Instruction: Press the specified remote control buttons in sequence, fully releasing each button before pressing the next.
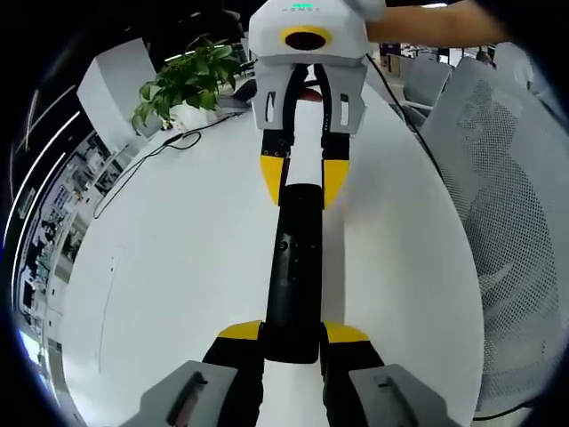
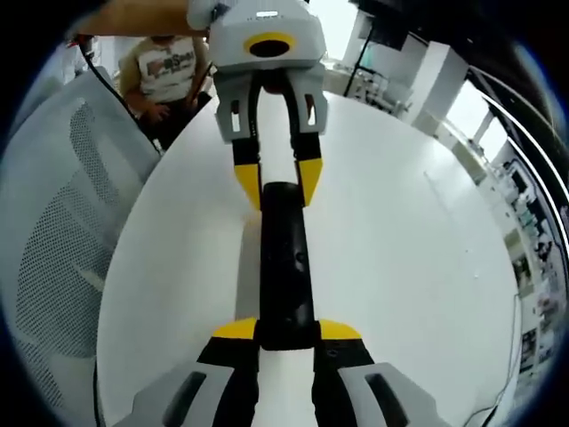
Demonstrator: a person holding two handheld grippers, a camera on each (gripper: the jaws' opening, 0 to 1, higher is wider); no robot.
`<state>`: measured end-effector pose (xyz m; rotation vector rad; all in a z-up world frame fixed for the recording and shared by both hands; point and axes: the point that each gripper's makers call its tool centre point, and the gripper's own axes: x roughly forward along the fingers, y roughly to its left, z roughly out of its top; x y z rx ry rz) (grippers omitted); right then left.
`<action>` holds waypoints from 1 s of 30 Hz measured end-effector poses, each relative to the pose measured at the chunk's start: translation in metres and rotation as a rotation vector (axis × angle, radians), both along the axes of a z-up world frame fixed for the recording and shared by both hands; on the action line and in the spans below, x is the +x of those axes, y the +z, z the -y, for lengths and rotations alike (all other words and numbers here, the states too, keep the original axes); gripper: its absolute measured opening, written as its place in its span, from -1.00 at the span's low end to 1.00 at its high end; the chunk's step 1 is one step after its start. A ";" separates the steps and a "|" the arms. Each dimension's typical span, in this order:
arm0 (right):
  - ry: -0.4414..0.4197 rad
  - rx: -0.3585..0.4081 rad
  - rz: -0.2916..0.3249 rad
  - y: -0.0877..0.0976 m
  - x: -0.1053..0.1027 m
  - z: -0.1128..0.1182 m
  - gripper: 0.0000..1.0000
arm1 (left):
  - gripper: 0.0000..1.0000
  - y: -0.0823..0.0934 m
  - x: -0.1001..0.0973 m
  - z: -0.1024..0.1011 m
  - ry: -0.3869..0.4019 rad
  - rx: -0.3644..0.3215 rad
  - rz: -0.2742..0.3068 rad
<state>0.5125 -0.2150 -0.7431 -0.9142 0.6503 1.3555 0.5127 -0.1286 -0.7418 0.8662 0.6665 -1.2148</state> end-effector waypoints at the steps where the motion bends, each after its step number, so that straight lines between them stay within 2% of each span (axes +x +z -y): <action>1: -0.001 0.000 0.005 0.002 0.002 0.000 -0.62 | -0.54 0.002 0.003 0.000 0.000 0.000 0.007; 7: -0.010 -0.001 0.051 0.011 0.022 0.000 -0.62 | -0.54 0.010 0.021 0.001 -0.003 0.003 0.041; 18: -0.023 0.006 0.084 0.016 0.050 0.001 -0.62 | -0.54 0.015 0.053 0.003 -0.012 -0.002 0.065; 30: -0.016 -0.010 0.115 0.008 0.097 -0.003 -0.62 | -0.54 0.008 0.098 0.000 -0.008 0.013 0.093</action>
